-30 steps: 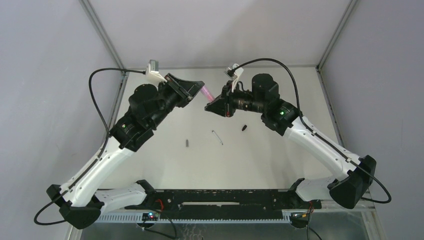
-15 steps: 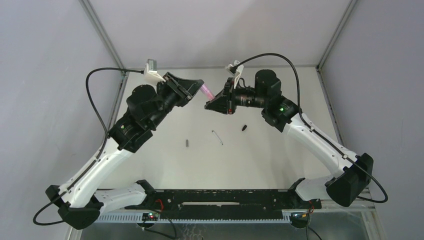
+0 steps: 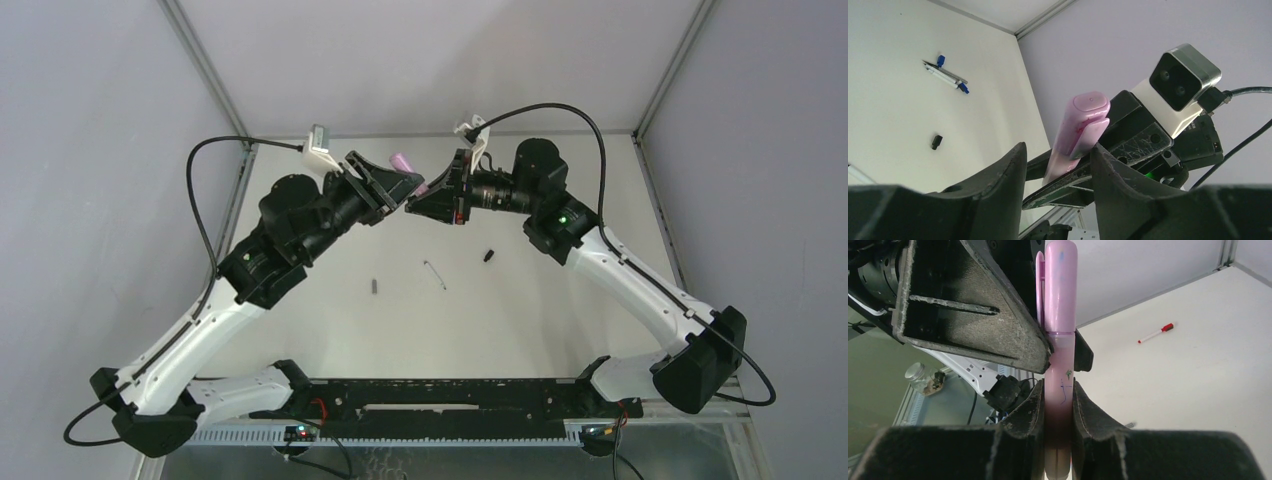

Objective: Insert the pens into the pen caps
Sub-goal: Insert the pen cap onto the pen.

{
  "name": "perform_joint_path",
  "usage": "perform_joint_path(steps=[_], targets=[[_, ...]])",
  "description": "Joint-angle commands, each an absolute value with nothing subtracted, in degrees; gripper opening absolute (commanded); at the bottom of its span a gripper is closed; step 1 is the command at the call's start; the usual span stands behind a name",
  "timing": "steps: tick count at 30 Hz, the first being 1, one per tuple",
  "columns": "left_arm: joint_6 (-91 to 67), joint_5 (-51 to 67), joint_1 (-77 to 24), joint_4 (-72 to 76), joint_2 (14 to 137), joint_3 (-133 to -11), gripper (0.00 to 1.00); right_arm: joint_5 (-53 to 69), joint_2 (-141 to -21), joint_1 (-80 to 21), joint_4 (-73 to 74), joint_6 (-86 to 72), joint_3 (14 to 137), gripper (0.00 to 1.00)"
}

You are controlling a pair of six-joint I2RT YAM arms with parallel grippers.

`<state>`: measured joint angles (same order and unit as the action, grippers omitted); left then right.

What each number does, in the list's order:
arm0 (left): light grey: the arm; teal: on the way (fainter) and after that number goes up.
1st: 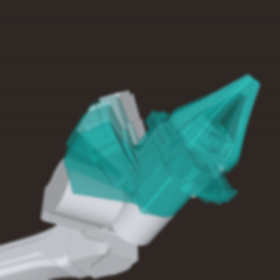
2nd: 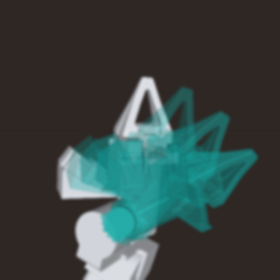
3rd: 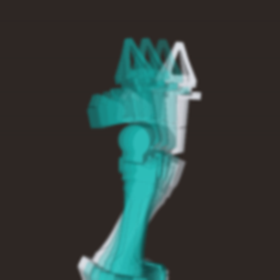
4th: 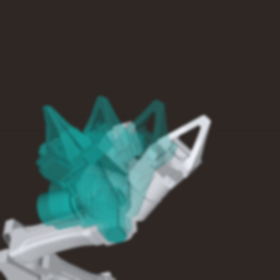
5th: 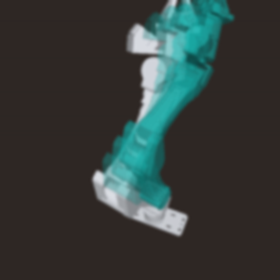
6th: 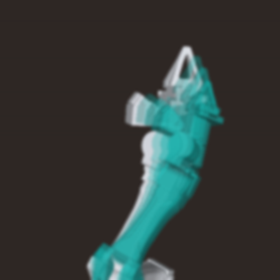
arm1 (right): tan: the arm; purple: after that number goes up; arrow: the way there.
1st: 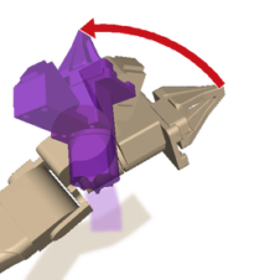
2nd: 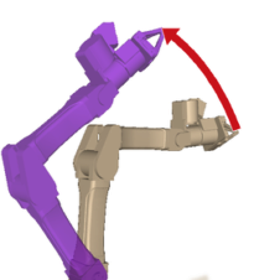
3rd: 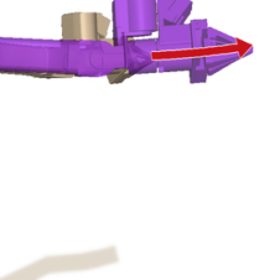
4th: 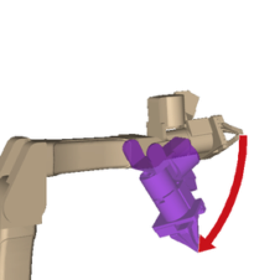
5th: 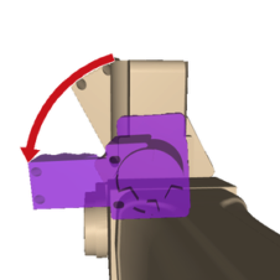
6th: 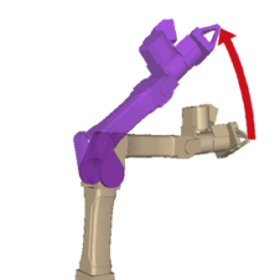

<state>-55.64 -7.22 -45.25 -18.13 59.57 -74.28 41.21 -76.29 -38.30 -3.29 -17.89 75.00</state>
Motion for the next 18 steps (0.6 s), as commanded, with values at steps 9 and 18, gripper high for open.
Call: perform_joint_path(steps=[9, 18], targets=[[-46.4, -2.0, -45.4, -14.0, 52.1, -70.2, 0.69, 45.5, -72.7, -35.8, -10.2, -23.2, 72.7, 0.0], [-32.8, 3.2, -45.2, -3.0, 42.1, -62.3, 1.0, 50.8, -70.0, -34.1, -13.3, -26.8, 68.8, 0.0]])
